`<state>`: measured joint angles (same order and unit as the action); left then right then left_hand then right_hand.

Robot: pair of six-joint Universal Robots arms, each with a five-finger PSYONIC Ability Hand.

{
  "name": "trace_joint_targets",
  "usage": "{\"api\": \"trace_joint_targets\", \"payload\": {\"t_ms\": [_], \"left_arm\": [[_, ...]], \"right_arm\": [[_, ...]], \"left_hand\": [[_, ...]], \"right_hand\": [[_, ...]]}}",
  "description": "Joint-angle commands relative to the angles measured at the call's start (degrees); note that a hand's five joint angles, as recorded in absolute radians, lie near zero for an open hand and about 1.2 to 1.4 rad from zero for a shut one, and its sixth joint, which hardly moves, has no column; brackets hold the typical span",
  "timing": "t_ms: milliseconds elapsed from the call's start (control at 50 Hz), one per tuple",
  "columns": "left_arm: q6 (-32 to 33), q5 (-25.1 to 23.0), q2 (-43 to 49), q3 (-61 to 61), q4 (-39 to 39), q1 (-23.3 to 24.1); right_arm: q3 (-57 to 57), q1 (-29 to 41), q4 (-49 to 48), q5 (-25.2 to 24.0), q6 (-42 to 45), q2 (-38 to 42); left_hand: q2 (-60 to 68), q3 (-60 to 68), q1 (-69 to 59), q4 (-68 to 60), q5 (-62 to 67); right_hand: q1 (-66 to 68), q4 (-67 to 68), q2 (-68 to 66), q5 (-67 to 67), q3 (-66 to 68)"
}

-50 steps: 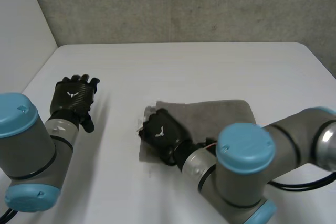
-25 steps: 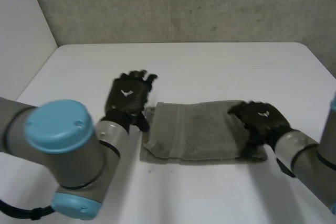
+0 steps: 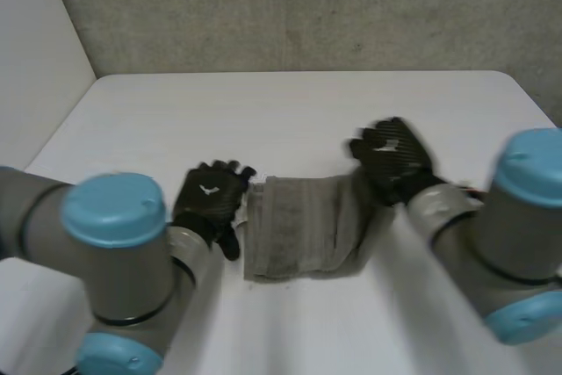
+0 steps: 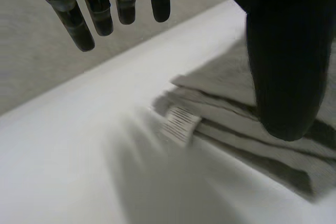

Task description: Fold the laundry

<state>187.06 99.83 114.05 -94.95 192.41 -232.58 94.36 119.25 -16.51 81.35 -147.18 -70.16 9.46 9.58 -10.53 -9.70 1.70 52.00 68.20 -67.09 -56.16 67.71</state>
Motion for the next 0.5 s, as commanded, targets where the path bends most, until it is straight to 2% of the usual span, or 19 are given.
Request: {"api": "trace_joint_targets", "payload": {"t_ms": [20, 120, 140, 160, 180, 200, 220, 260, 280, 300, 320, 380, 420, 440, 480, 500], "left_arm": [[-0.2, 2.3, -9.3, -6.0, 0.3, -4.3], [-0.2, 2.7, -11.7, -6.9, 0.4, -5.9], [-0.2, 2.7, -11.7, -6.6, 0.5, -6.0], [-0.2, 2.7, -11.7, -6.6, 0.5, -6.0], [-0.2, 2.6, -11.7, -6.0, 0.5, -6.1], [-0.1, 2.6, -11.7, -5.3, 0.5, -6.0], [-0.1, 2.6, -11.7, -5.3, 0.5, -6.0], [-0.6, 2.5, -10.8, -2.4, 0.4, -5.0], [-0.6, 2.5, -10.8, -2.3, 0.4, -5.0], [-1.2, 2.0, -9.8, -0.3, -0.1, -4.0], [-1.2, 2.0, -9.8, -0.3, -0.1, -4.0], [-3.6, 0.8, -6.6, 4.1, -0.5, -1.3], [-7.4, 0.5, -3.7, 8.0, -1.6, 0.9], [-7.4, 0.5, -3.7, 8.0, -1.6, 0.9], [-9.4, 0.5, -1.7, 9.8, -2.7, 1.5], [-11.4, 0.3, 0.2, 11.1, -3.8, 1.9]], "right_arm": [[-8.3, 16.9, 4.6, -0.7, 3.5, 9.7], [-9.6, 19.5, 6.3, 0.7, 3.6, 14.5], [-10.3, 19.1, 6.2, 1.8, 3.0, 14.3], [-10.9, 18.9, 6.3, 3.9, 1.8, 13.4], [-10.9, 18.9, 6.3, 3.9, 1.8, 13.4], [-11.3, 18.5, 6.4, 6.8, -0.3, 11.9], [-11.3, 18.5, 6.4, 6.8, -0.3, 11.9], [-11.6, 14.9, 6.6, 11.4, -7.0, 7.9], [-11.6, 14.9, 6.6, 11.4, -7.1, 7.8], [-11.5, 12.6, 6.7, 12.1, -11.4, 6.4], [-11.1, 11.0, 6.8, 11.6, -16.2, 4.9], [-10.9, 9.8, 7.0, 10.7, -20.9, 3.7], [-10.3, 7.1, 9.8, 7.8, -28.7, 2.3], [-10.3, 7.0, 9.8, 7.8, -28.8, 2.3], [-10.7, 3.1, 14.0, 3.5, -33.7, 2.1], [-10.7, 3.1, 14.0, 3.5, -33.7, 2.1]], "left_hand": [[0.5, 0.4, 0.5, -0.3, -1.7], [0.5, 0.4, 0.5, -0.3, -1.7], [0.5, 0.4, 0.5, -0.3, -1.7], [0.5, 0.4, 0.5, -0.3, -1.7], [0.5, 0.4, 0.5, -0.3, -1.7], [0.5, 0.4, 0.5, -0.3, -1.7], [0.5, 0.4, 0.5, -0.3, -1.7], [0.5, 0.4, 0.5, -0.3, -1.7], [0.5, 0.4, 0.5, -0.3, -1.7], [0.5, 0.4, 0.5, -0.3, -1.7], [0.5, 0.4, 0.5, -0.3, -1.7], [0.5, 0.4, 0.5, -0.3, -1.7], [0.5, 0.4, 0.5, -0.3, -1.7], [0.5, 0.4, 0.5, -0.3, -1.7], [0.6, 0.5, 0.5, -0.4, -1.7], [0.6, 0.5, 0.5, -0.4, -1.7]], "right_hand": [[28.0, 11.8, -12.9, -13.8, 12.3], [28.0, 11.8, -12.9, -13.8, 12.3], [22.7, 6.5, -7.6, -8.6, 7.0], [-15.0, -31.2, 30.1, 29.1, -30.7], [-15.3, -31.5, 30.4, 29.5, -31.0], [-42.0, -58.2, 57.1, 56.2, -57.7], [-42.0, -58.2, 57.1, 56.2, -57.7], [-42.0, -58.2, 57.1, 56.2, -57.7], [-42.0, -58.2, 57.1, 56.2, -57.7], [-42.0, -58.2, 57.1, 56.2, -57.7], [-42.0, -58.2, 57.1, 56.2, -57.7], [-42.0, -58.2, 57.1, 56.2, -57.7], [-42.0, -58.2, 57.1, 56.2, -57.7], [-42.0, -58.2, 57.1, 56.2, -57.7], [-42.0, -58.2, 57.1, 56.2, -57.7], [-42.0, -58.2, 57.1, 56.2, -57.7]]}}
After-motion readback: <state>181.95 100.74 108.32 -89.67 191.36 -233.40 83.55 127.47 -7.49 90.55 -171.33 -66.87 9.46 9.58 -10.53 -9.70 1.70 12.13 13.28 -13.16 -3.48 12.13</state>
